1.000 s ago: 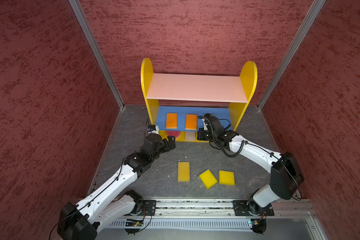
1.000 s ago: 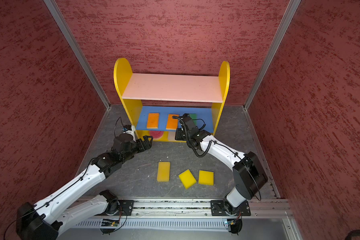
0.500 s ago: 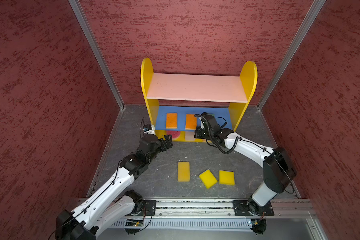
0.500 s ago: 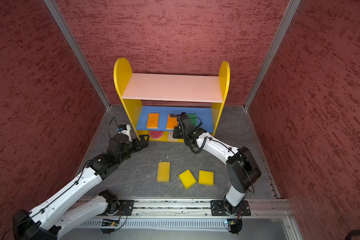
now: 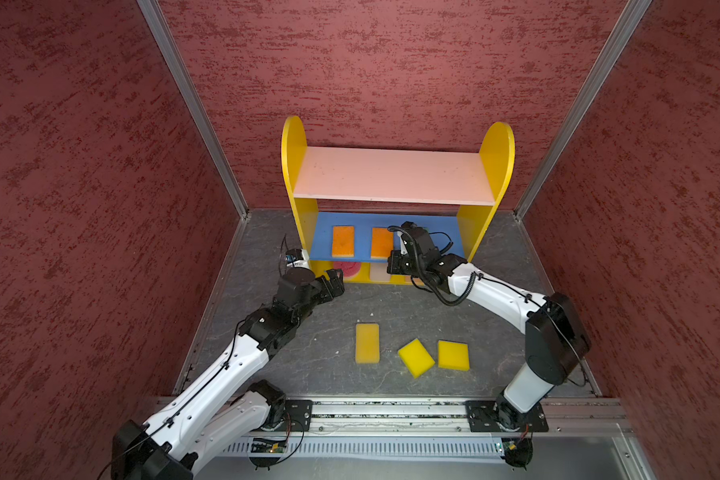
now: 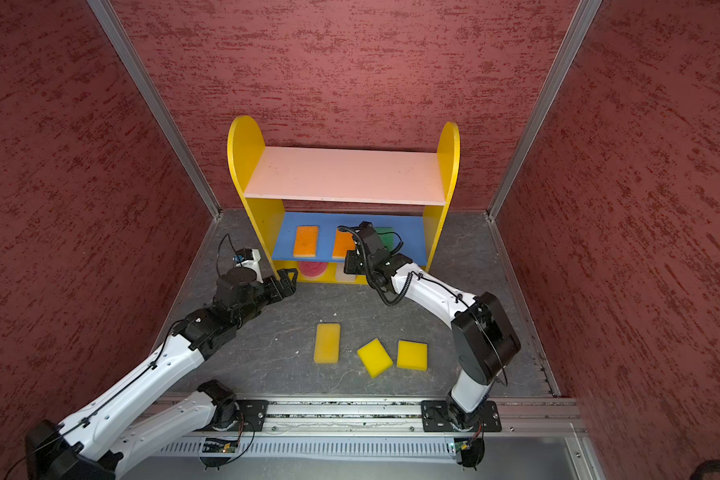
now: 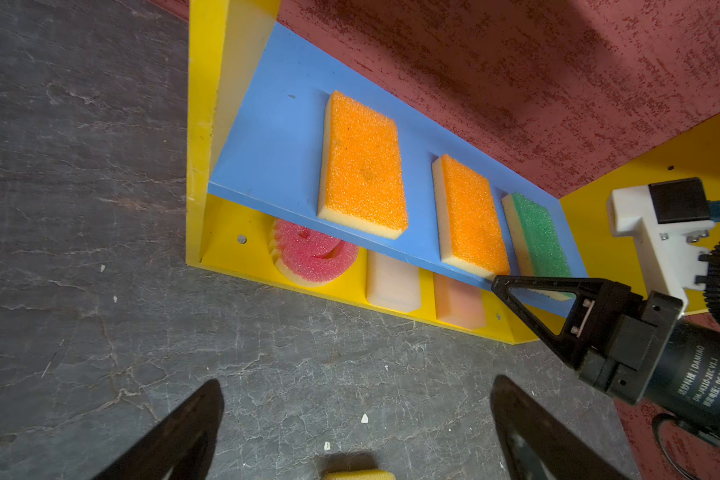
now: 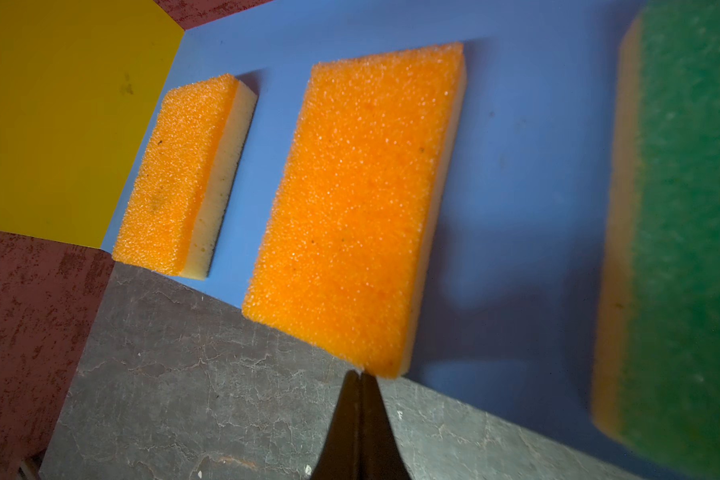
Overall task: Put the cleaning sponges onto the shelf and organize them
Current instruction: 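Move the right gripper down over the nearest yellow sponge on the table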
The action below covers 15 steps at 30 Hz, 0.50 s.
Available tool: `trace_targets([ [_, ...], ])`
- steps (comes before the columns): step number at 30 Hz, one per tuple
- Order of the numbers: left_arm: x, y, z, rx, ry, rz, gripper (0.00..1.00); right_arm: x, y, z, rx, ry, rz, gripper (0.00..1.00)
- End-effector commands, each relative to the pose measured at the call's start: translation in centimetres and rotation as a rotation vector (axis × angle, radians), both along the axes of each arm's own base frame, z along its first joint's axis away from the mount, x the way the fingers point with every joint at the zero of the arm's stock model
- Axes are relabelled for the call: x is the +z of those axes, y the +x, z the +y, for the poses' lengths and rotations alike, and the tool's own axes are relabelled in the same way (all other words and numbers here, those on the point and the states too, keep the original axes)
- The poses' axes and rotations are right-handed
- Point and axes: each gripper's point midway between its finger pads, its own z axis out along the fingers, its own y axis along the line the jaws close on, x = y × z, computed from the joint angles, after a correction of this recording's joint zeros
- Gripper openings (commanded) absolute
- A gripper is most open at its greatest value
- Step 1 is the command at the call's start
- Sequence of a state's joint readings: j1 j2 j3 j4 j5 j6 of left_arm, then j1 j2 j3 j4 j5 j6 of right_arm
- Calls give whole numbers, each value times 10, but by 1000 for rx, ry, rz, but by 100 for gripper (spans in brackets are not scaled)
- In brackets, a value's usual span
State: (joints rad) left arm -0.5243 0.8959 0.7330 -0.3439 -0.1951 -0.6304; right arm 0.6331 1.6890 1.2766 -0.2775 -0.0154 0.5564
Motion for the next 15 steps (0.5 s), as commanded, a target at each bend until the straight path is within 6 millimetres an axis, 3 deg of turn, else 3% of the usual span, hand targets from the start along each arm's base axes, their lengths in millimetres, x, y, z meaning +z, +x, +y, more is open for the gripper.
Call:
trace_targets([
  [1,-4,-2,2,-6,17,8,100,10,4,3,7,17,-23,0],
  [9,-5,-6,7,2,32,15,100,17,-24,-8,12,40,-4,0],
  [15,-21,-17,13,0,48,60,100,-11,-72,-10,35,-6,85,3],
])
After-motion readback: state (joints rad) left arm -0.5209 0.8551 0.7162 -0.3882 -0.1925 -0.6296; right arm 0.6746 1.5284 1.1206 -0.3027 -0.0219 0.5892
